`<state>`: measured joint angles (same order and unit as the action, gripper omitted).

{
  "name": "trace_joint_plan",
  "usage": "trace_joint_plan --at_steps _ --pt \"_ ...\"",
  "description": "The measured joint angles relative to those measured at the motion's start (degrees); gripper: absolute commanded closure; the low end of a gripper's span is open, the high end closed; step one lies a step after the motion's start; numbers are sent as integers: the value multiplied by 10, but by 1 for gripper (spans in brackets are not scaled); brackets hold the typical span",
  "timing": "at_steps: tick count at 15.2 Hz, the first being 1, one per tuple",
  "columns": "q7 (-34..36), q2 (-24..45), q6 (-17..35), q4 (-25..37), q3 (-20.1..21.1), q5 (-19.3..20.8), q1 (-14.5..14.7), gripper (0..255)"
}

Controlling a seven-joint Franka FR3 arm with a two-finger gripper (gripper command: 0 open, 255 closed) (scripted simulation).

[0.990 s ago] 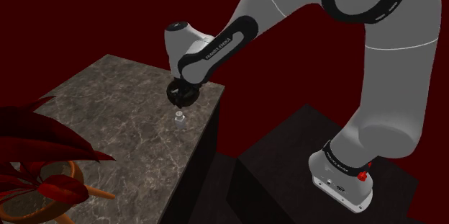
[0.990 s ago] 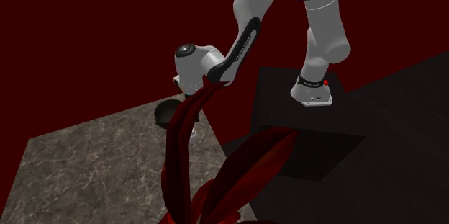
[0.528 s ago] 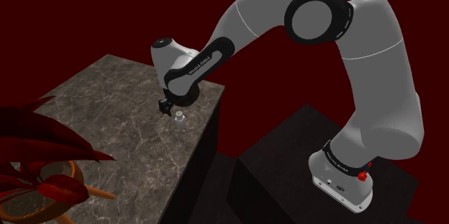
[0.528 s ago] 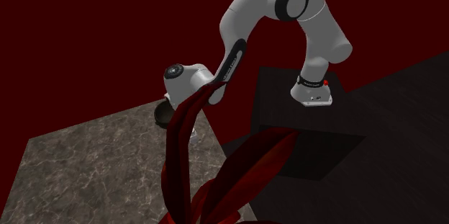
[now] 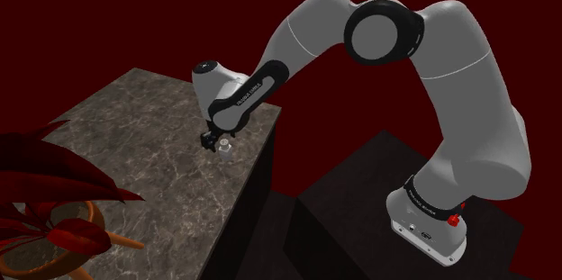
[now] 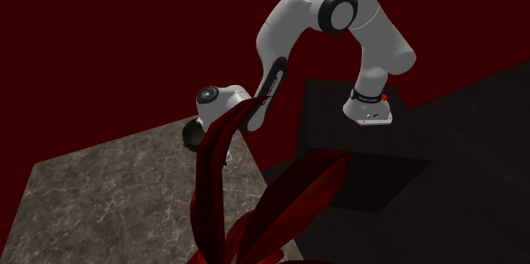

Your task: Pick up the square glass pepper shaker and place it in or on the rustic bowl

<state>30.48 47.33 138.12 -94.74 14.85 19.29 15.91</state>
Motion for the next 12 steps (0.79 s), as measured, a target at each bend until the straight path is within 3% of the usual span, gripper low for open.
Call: trace_joint_plan --at_steps 5,6,12 --pt "0 2 3 -1 -1 1 0 0" --pt "0 2 3 -1 -1 1 0 255" --pt "0 2 3 -1 -1 1 0 255"
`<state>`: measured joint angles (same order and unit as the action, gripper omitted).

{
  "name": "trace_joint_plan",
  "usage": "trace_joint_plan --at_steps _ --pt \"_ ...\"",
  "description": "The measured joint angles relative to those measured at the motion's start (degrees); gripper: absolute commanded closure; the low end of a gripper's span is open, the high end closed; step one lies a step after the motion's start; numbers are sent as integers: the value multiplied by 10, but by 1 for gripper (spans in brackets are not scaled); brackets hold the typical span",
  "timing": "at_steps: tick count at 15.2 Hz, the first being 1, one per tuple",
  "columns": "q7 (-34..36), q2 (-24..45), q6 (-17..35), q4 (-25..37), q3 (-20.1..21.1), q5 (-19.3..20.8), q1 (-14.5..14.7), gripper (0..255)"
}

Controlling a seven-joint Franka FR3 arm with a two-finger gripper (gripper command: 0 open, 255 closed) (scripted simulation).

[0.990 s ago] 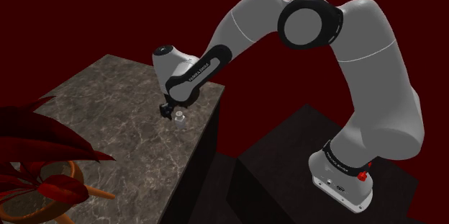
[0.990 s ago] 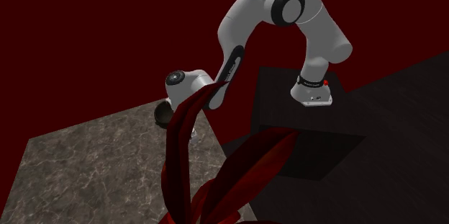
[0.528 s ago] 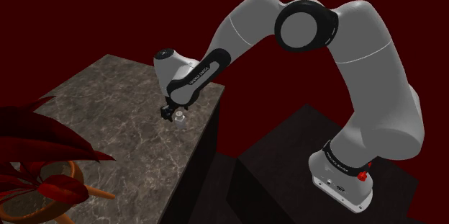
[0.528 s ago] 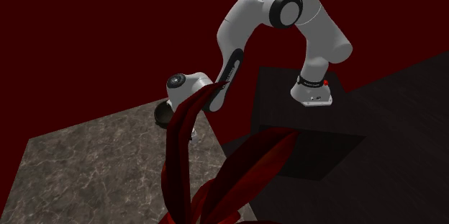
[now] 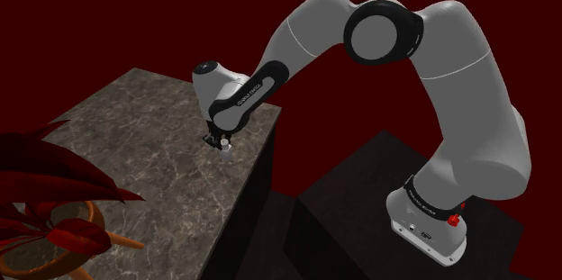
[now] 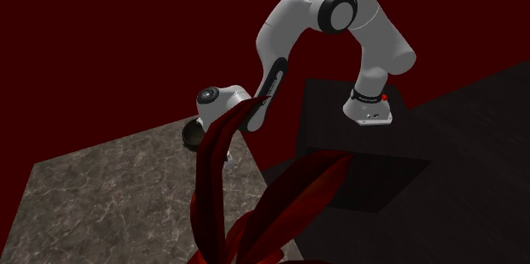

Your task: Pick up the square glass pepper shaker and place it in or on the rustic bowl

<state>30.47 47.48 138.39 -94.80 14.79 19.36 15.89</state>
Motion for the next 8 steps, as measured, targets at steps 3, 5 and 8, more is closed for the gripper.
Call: trace_joint_plan --at_steps 3,5,8 --pt "0 0 0 0 0 0 0 255" --pt "0 -3 -1 -2 1 -1 -1 255" --pt "-3 -19 -11 -9 5 -4 -4 255"
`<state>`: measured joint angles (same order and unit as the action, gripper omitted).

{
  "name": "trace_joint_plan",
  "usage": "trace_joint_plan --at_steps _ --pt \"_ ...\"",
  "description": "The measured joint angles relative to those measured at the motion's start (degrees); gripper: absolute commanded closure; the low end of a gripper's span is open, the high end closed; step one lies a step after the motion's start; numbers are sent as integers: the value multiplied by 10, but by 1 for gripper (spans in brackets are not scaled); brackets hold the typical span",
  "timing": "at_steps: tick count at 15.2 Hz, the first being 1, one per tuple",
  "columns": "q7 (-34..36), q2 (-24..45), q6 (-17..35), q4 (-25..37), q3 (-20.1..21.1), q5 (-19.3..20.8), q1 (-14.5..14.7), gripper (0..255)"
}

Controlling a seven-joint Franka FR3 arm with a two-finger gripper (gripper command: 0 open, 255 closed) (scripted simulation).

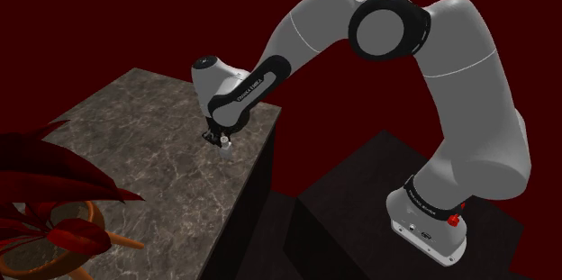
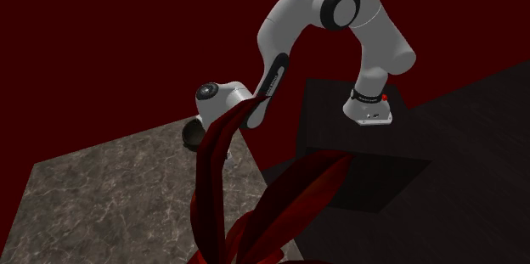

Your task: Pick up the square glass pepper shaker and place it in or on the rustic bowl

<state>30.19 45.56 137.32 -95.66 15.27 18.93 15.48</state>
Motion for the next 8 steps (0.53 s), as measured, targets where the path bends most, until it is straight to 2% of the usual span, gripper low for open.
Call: trace_joint_plan --at_steps 8 --pt "-7 -44 -36 -8 13 -13 -8 255"
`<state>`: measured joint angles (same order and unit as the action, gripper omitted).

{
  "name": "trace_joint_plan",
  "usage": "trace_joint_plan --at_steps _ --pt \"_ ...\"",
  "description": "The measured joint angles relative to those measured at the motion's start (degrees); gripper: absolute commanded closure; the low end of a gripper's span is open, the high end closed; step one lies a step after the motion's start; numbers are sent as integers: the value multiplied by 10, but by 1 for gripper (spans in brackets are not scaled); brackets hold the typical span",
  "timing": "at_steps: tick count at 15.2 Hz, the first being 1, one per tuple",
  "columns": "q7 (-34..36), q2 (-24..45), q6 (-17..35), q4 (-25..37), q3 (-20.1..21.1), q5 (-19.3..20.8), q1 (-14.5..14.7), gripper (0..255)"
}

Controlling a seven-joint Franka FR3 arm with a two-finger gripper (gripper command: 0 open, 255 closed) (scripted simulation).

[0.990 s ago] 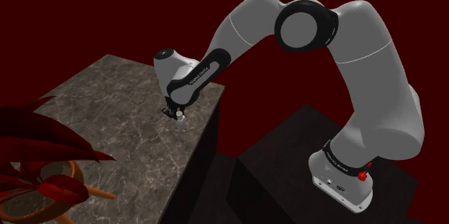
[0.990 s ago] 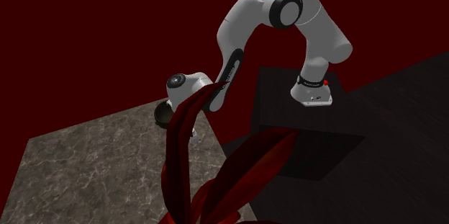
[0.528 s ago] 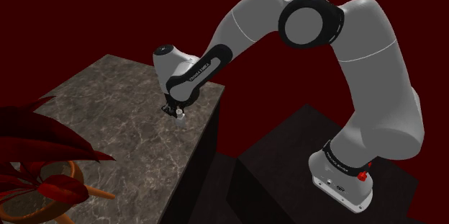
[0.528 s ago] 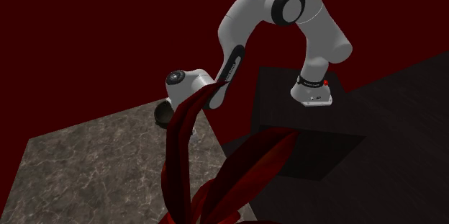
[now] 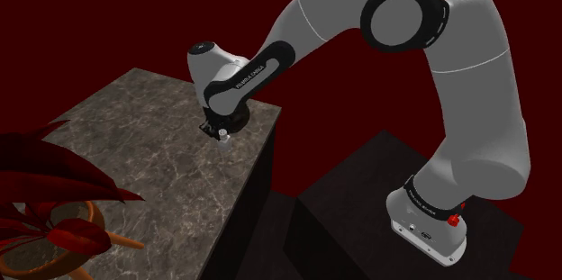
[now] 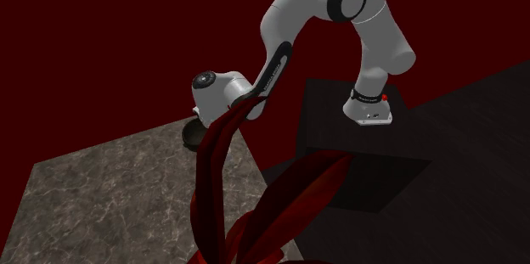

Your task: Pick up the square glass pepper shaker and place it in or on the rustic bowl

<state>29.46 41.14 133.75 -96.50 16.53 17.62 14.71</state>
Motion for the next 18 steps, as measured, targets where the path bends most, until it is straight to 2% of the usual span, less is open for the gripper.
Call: trace_joint_plan --at_steps 18 --pt "-22 -89 -92 5 24 -33 -17 255"
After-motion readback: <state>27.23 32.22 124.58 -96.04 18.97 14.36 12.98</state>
